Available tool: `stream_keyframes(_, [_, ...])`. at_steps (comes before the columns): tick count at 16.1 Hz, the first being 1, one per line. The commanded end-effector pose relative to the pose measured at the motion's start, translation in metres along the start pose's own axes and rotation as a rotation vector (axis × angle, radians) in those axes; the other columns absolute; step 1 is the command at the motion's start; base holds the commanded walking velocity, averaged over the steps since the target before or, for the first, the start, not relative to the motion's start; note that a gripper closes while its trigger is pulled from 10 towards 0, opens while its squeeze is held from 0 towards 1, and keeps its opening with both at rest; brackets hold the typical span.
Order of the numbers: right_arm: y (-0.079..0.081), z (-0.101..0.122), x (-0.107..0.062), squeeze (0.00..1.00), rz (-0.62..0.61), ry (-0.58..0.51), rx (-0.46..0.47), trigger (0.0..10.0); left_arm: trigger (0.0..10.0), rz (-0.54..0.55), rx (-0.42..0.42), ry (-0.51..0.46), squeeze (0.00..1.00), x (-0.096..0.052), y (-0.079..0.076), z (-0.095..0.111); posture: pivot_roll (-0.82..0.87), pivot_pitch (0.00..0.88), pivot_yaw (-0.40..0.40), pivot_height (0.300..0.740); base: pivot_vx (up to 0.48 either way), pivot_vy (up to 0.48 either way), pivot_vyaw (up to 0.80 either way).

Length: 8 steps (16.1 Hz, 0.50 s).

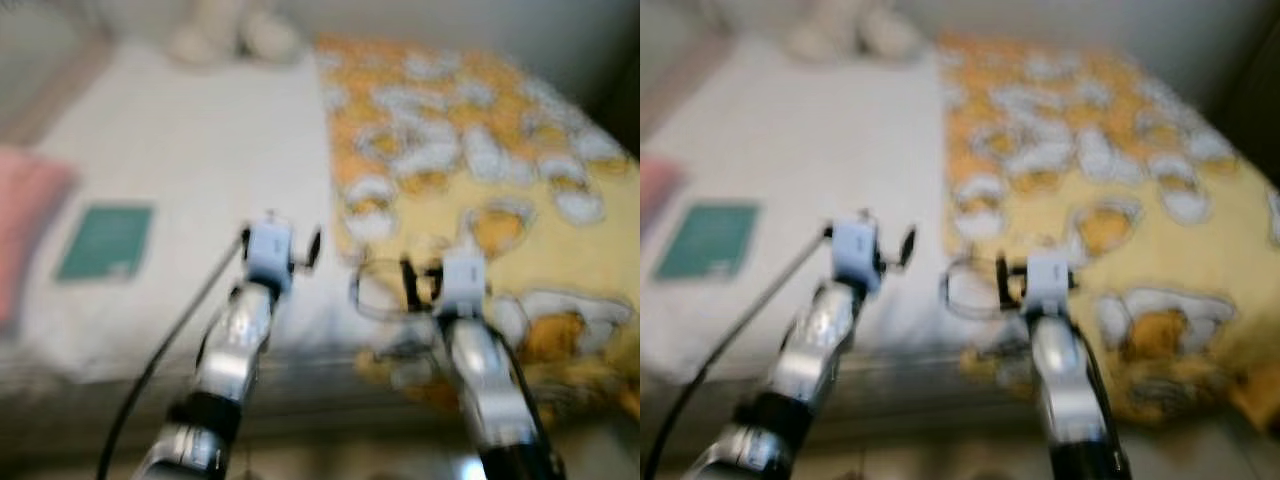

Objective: Clean up the room

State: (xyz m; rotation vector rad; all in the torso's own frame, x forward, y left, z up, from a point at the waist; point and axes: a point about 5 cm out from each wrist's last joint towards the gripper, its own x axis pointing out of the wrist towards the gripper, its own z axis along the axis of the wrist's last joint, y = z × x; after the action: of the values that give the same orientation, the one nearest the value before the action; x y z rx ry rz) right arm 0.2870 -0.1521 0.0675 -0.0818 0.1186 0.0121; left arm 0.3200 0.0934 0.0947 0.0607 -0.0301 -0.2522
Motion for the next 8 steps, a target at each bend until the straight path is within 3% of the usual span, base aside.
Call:
stream_keyframes(1, [-0.007,0.003,0.002,0.0,-0.014,-0.014,0.002,10.0,10.0,-0.003,-0.029,0.005,0.0,0.004,-0.003,0.003,-0.06,0.022,-0.017,0.74,0.27,-0.394,0.0])
stream_keyframes(3, [-0.003,0.002,0.003,0.0,0.009,0.005,-0.003,10.0,10.0,-0.007,-0.008,-0.016,0.0,0.003,0.0,0.004,-0.06,0.028,-0.019,0.74,0.326,-0.193,-0.31])
stream_keyframes(7, [-0.005,-0.005,-0.004,0.0,0.01,0.007,0.006,10.0,10.0,-0.018,0.079,0.043,0.0,-0.001,0.014,-0.009,-0.05,0.033,-0.018,0.74,0.0,0.0,-0.59])
stream_keyframes(8, [-0.006,-0.006,-0.005,0.0,0.009,0.01,0.01,10.0,10.0,-0.033,0.175,0.147,0.0,0.0,0.019,-0.021,-0.06,0.035,-0.017,0.74,0.0,0.0,-0.59])
